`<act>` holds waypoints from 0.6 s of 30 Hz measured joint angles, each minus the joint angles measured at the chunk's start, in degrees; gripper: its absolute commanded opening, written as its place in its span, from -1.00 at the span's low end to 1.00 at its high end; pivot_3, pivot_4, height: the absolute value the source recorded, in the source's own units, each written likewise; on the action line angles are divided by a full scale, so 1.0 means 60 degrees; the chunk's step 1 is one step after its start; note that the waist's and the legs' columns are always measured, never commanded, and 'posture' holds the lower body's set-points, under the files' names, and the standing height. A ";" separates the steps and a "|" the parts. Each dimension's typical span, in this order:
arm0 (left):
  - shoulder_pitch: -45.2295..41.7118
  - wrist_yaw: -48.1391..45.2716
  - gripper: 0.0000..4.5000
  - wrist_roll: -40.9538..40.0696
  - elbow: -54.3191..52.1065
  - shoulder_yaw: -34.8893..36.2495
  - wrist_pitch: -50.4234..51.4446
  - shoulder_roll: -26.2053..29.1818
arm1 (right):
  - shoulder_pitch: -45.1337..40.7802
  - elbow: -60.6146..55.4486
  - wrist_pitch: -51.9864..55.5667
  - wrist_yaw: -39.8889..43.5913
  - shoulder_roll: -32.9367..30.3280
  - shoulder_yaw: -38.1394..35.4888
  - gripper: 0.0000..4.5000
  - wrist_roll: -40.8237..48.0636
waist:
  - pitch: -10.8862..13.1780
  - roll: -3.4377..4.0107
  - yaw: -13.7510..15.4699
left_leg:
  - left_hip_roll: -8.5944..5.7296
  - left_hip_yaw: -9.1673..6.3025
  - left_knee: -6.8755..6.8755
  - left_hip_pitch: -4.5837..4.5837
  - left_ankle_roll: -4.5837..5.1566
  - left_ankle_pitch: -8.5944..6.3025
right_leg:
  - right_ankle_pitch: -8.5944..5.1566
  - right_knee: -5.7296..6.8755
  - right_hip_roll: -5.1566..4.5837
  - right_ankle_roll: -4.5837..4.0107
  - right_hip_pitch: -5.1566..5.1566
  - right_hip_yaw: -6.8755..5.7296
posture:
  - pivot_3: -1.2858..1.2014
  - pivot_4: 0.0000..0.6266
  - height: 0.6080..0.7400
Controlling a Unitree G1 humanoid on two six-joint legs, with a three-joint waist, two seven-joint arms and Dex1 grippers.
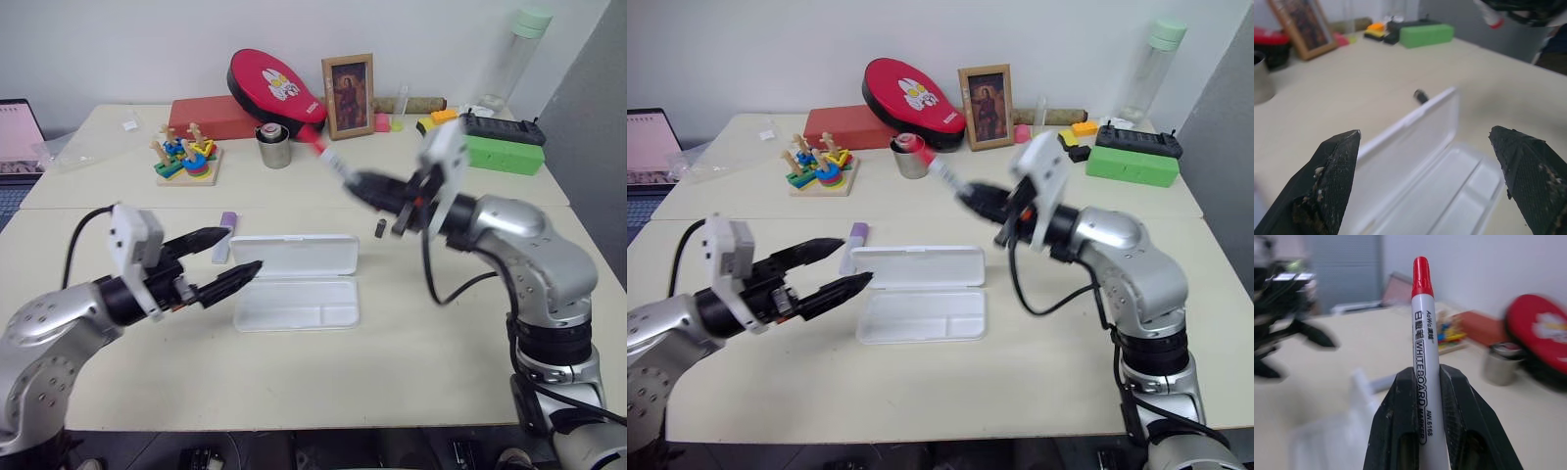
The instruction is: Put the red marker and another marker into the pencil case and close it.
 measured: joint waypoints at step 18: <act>0.1874 0.0192 1.00 -0.0224 -0.0558 0.0980 -0.0388 -0.0472 | -0.0476 0.4304 -0.3986 0.1633 0.0632 0.4129 -0.86 -0.3747 | -0.0010 -0.0018 0.0238 | 0.0002 0.0000 0.0003 0.0004 -0.0006 0.0002 | 0.0005 -0.0003 0.0001 0.0002 0.0003 -0.0002 | 0.03 -0.52 1.00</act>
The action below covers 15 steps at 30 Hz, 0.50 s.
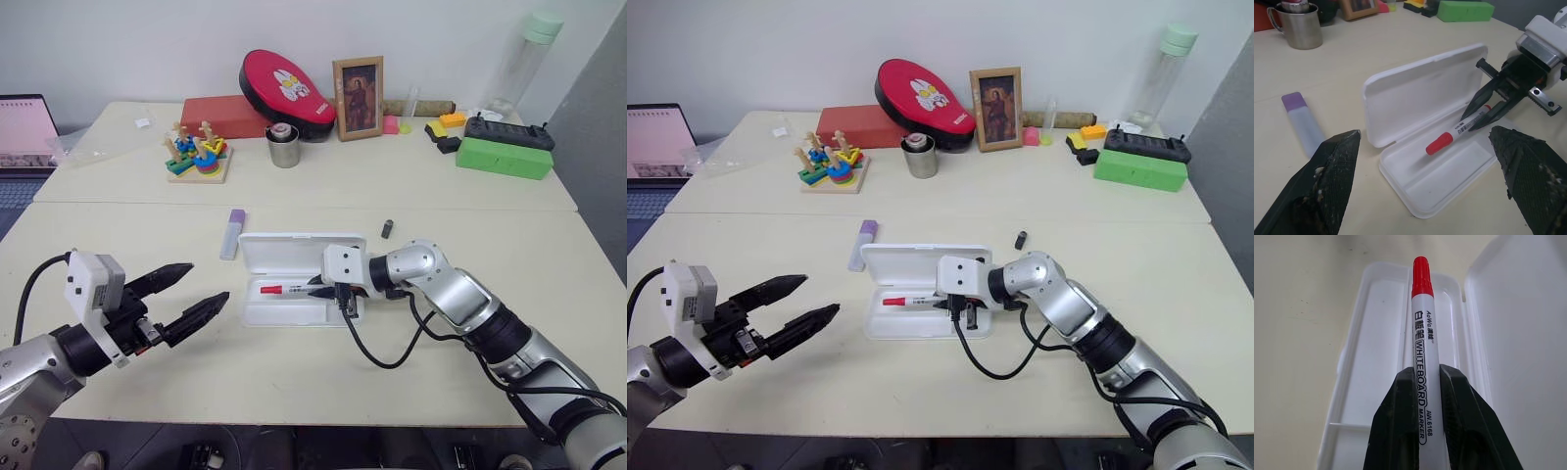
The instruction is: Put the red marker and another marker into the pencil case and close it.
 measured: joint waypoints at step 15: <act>-0.0952 0.0871 1.00 -0.0076 0.0350 -0.0484 0.0008 -0.0052 | 0.0205 -0.0828 0.0763 0.0637 0.0178 -0.0998 0.83 0.0683 | 0.0000 0.0001 -0.0015 | 0.0000 -0.0001 0.0000 0.0001 0.0001 0.0000 | 0.0000 0.0004 0.0000 0.0000 0.0001 0.0001 | 0.03 -0.52 1.00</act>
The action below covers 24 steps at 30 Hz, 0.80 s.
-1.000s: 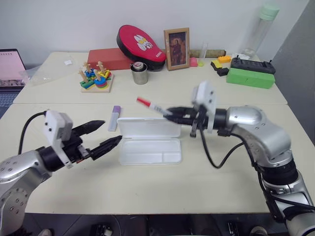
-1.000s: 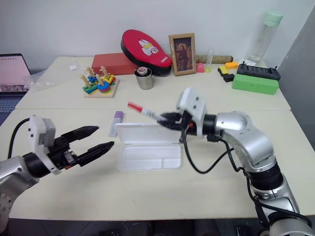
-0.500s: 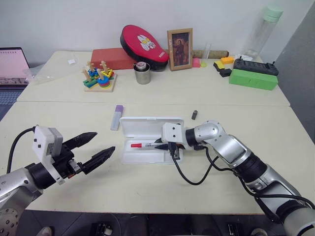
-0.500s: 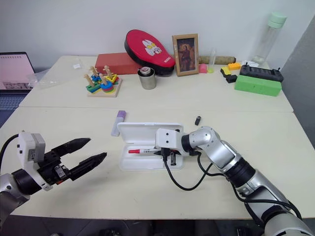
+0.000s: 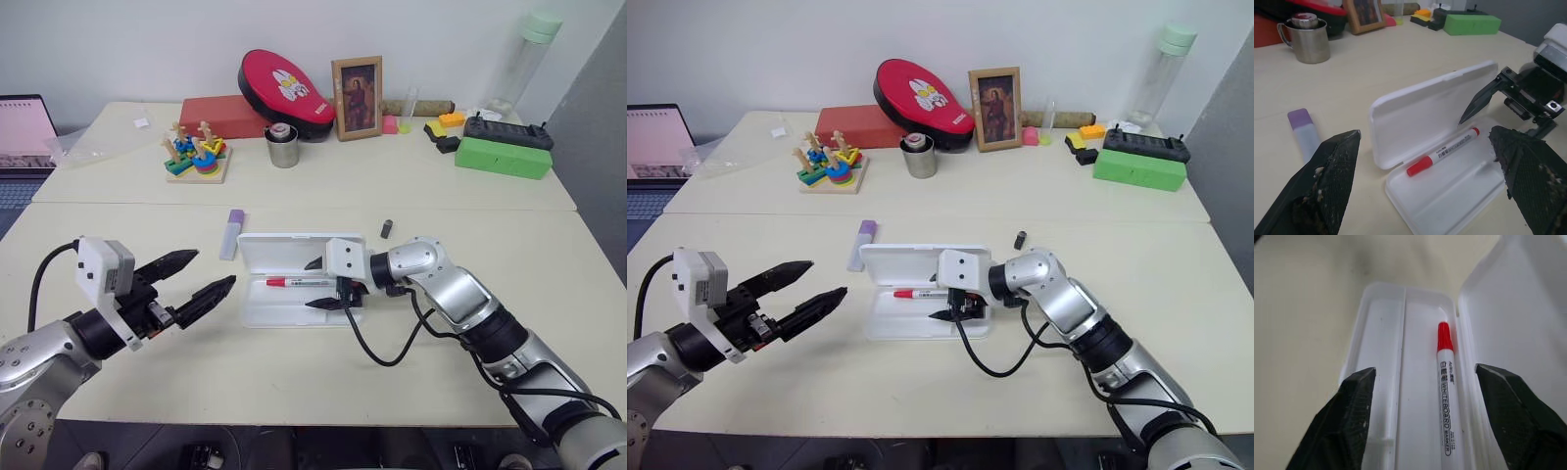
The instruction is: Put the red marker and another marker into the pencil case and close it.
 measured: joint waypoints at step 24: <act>-0.4644 0.1902 1.00 0.3067 0.5818 -0.3259 0.0040 -0.0342 | -0.2369 -0.0739 0.2733 -0.2060 0.1378 -0.3835 0.99 0.3701 | -0.0001 0.0000 -0.0005 | 0.0000 -0.0007 -0.0006 -0.0026 -0.0003 0.0003 | 0.0001 0.0012 0.0003 -0.0001 -0.0028 -0.0013 | 0.03 -0.52 1.00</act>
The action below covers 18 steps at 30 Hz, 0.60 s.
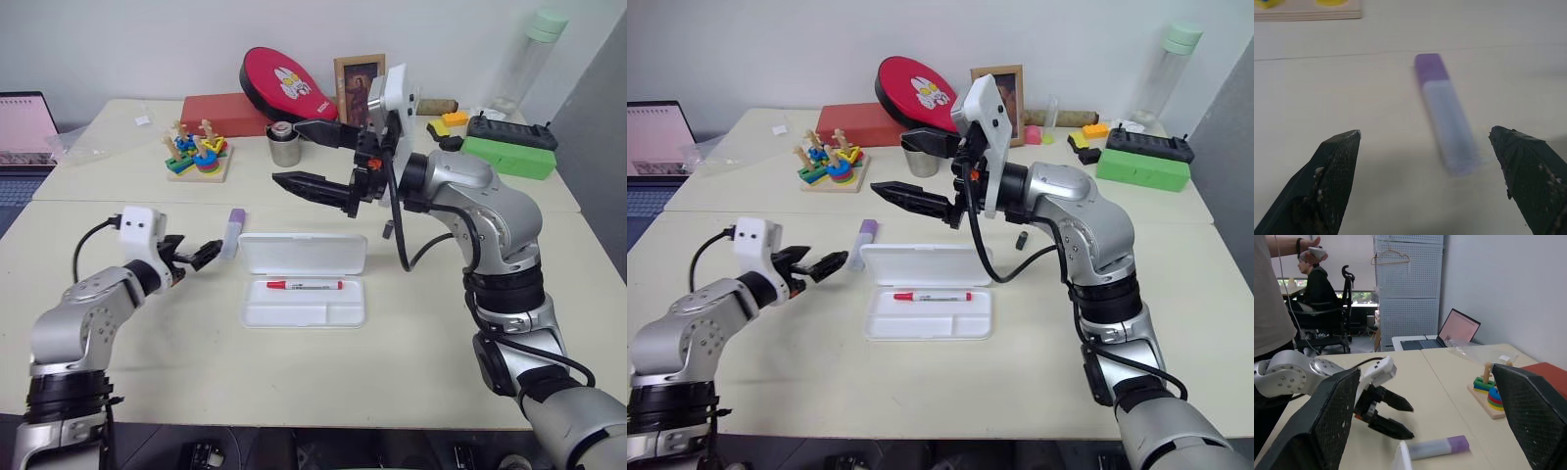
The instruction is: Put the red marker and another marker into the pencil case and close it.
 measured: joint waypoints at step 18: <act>-0.1284 0.0012 0.77 0.1476 0.1536 -0.1169 0.0406 -0.0663 | 0.0015 -0.0058 0.0020 -0.0065 -0.0154 0.0075 1.00 0.0012 | 0.0000 0.0000 -0.0060 | 0.0000 0.0000 0.0011 0.0013 -0.0002 0.0002 | 0.0000 0.0041 0.0000 0.0000 0.0000 0.0002 | 0.03 -0.52 1.00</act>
